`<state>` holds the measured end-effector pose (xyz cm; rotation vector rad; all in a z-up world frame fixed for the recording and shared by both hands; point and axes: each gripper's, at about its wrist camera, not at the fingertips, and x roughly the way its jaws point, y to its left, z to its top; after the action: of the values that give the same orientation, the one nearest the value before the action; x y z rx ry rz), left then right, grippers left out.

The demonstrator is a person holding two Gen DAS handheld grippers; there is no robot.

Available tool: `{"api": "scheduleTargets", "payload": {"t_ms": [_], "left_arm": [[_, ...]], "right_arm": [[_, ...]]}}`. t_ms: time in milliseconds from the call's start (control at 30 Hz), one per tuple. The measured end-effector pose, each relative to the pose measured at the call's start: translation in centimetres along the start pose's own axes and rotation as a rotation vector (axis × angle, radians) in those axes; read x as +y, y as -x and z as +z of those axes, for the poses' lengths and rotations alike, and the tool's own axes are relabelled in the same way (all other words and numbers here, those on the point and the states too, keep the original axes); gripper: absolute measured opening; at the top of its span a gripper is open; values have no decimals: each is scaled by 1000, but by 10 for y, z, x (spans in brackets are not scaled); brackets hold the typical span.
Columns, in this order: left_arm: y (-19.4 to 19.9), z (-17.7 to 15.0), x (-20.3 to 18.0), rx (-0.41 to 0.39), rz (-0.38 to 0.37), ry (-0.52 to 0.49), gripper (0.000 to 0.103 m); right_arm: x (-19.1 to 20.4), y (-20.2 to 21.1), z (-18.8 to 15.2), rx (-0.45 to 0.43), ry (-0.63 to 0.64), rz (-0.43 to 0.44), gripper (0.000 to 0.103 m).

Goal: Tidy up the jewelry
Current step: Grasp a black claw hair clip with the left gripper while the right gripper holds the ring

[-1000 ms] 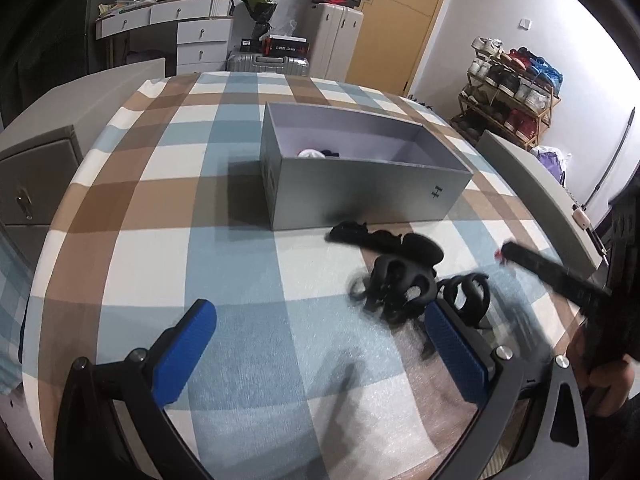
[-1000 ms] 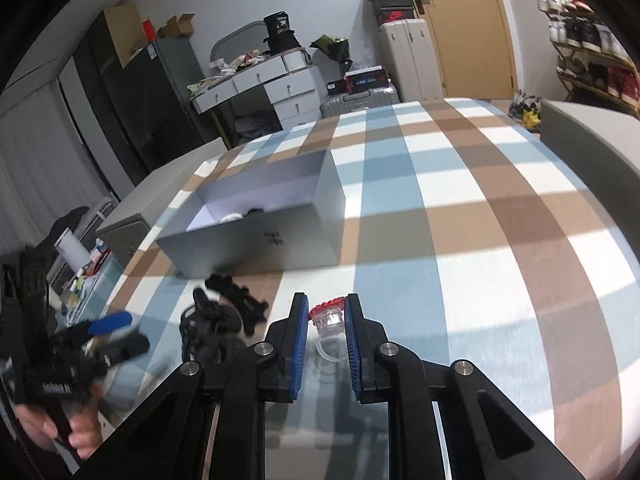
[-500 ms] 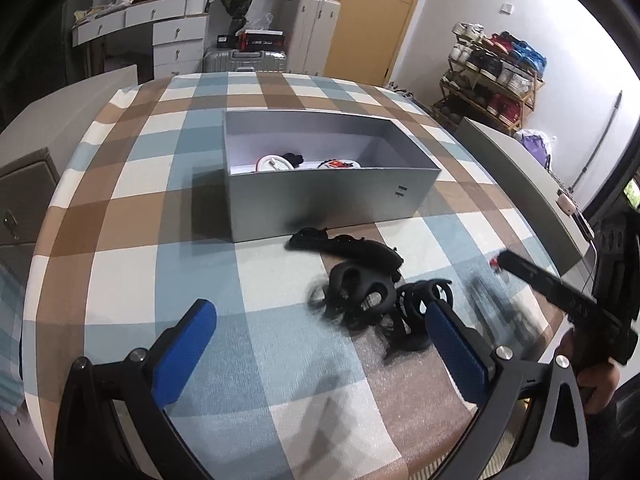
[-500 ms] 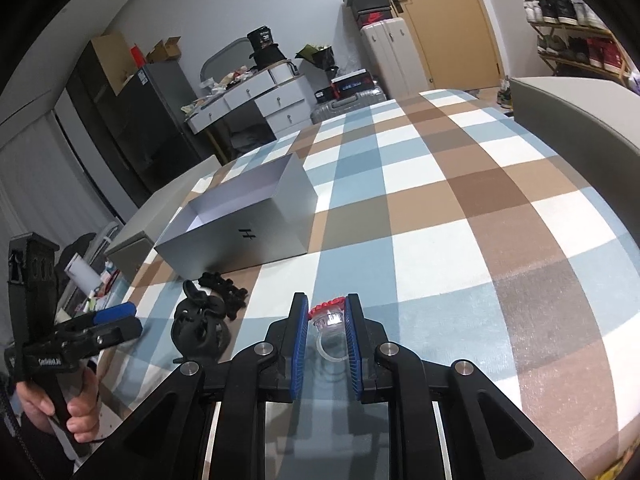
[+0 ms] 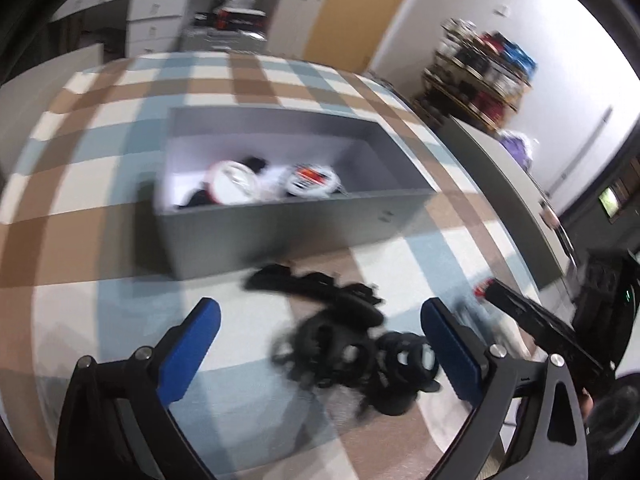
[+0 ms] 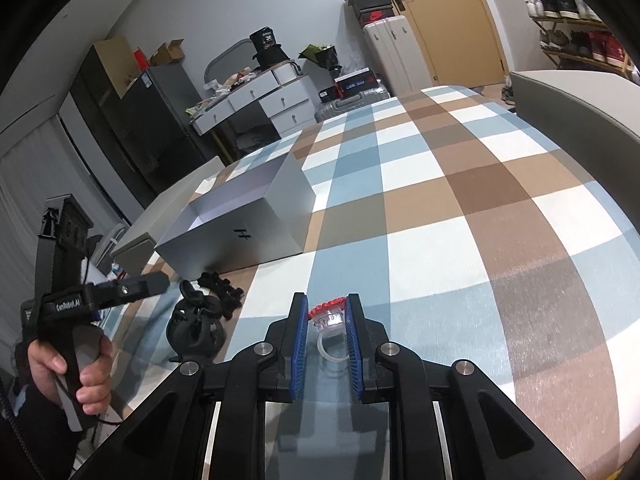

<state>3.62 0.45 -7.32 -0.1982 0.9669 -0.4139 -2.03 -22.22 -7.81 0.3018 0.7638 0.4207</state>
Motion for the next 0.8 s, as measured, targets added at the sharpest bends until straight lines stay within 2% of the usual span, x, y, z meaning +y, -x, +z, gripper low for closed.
{"api": "scheduleTargets", "payload": {"t_ms": [100, 267, 333, 367, 400, 533, 667, 767, 800], "left_arm": [[-9, -4, -7, 30, -26, -20, 91], [-10, 1, 2, 37, -62, 38, 73], [-11, 0, 8, 53, -75, 74, 70], [-10, -2, 11, 49, -72, 86, 61], [-8, -3, 12, 49, -62, 83, 58], [-6, -8, 6, 58, -69, 56, 56], [-9, -13, -8, 64, -10, -18, 54], [-10, -15, -15, 60, 67, -61, 44], [-10, -16, -16, 58, 78, -66, 44]], "right_arm": [[0, -6, 0, 14, -4, 16, 19], [0, -10, -2, 14, 12, 35, 19], [0, -10, -3, 10, 18, 39, 19], [0, -10, -3, 7, 20, 38, 19], [-1, -10, -3, 1, 20, 41, 19], [-1, -9, -4, -5, 17, 55, 19], [1, -9, -6, -6, 30, 49, 20], [3, -8, -8, -13, 50, 42, 20], [4, -9, -9, -14, 54, 41, 20]]}}
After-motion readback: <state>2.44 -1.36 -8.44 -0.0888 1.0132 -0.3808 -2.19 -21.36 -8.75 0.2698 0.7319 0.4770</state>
